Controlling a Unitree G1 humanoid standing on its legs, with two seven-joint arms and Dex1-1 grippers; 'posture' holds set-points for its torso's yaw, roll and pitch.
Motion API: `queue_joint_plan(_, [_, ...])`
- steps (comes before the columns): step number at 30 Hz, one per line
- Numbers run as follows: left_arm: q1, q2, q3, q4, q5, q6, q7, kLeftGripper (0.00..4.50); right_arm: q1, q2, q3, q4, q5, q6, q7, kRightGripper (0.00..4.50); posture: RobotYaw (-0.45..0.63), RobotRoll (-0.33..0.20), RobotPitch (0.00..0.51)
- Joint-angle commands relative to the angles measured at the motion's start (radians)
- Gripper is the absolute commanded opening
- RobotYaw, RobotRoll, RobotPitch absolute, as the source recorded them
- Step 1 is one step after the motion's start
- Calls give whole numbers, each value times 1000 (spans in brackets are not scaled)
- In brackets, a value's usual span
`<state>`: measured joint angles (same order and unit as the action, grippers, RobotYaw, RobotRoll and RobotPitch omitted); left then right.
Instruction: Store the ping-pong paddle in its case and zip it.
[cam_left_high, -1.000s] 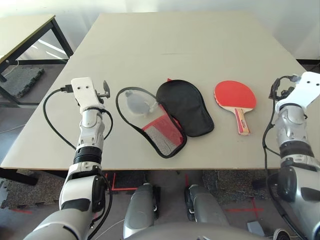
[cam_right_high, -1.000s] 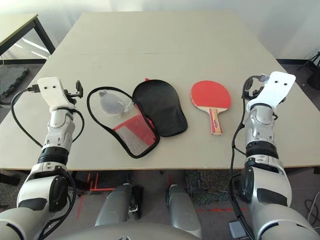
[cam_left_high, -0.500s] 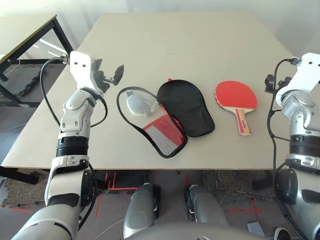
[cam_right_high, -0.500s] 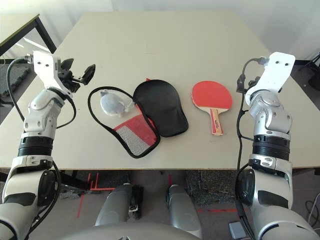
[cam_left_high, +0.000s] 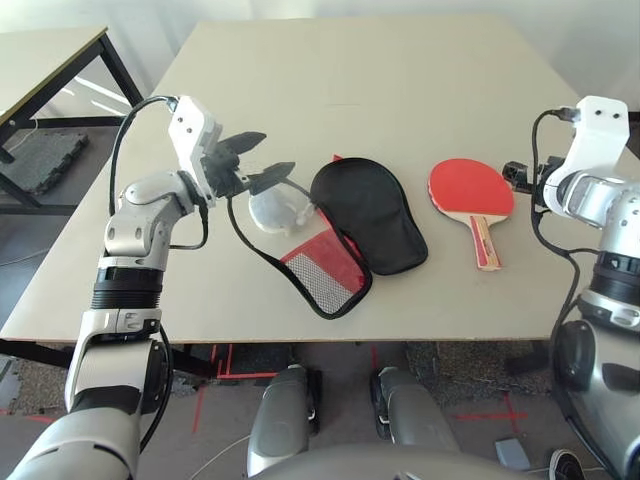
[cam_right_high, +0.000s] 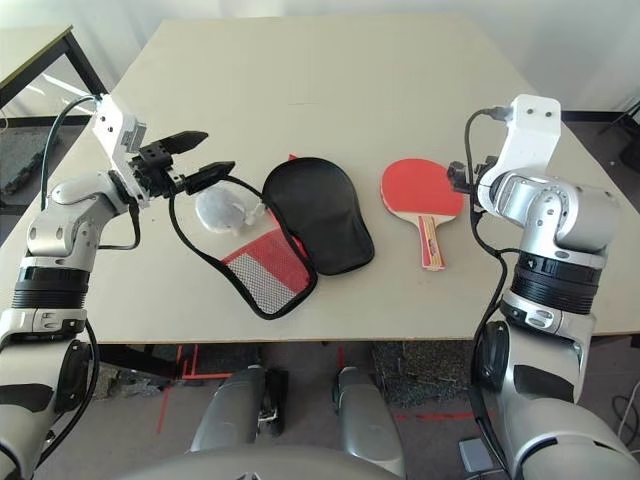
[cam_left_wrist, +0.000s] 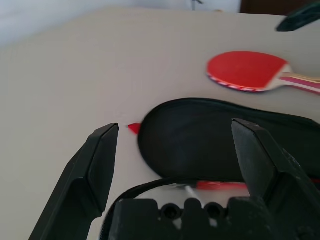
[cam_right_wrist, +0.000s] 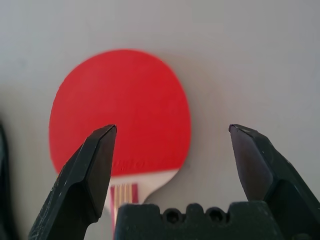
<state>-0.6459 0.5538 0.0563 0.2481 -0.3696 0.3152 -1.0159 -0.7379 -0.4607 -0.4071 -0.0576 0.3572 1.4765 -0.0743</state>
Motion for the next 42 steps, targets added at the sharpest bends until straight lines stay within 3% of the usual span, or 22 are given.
queue_joint_plan(1, [-7, 10, -26, -28, -17, 14, -59, 4500, -31, 28, -18, -56, -16, 115, 10, 4464, 10, 0, 114])
queue_joint_plan(19, [4, 32, -46, -36, -26, 36, -146, 4500, 53, 172, -35, -185, 8, 138, -54, 4464, 19, 0, 122])
queue_joint_plan(37, [20, 40, -62, -52, -18, 43, -160, 4500, 210, 208, -34, -219, 107, 138, -156, 4464, 22, 0, 138])
queue_joint_plan(40, [16, 38, -65, -47, -18, 42, -164, 4500, 221, 222, -42, -211, 109, 138, -163, 3838, 18, 0, 137])
queue_joint_plan(42, [13, 37, -69, -43, -17, 40, -166, 4500, 229, 227, -42, -207, 105, 138, -166, 3114, 16, 0, 137])
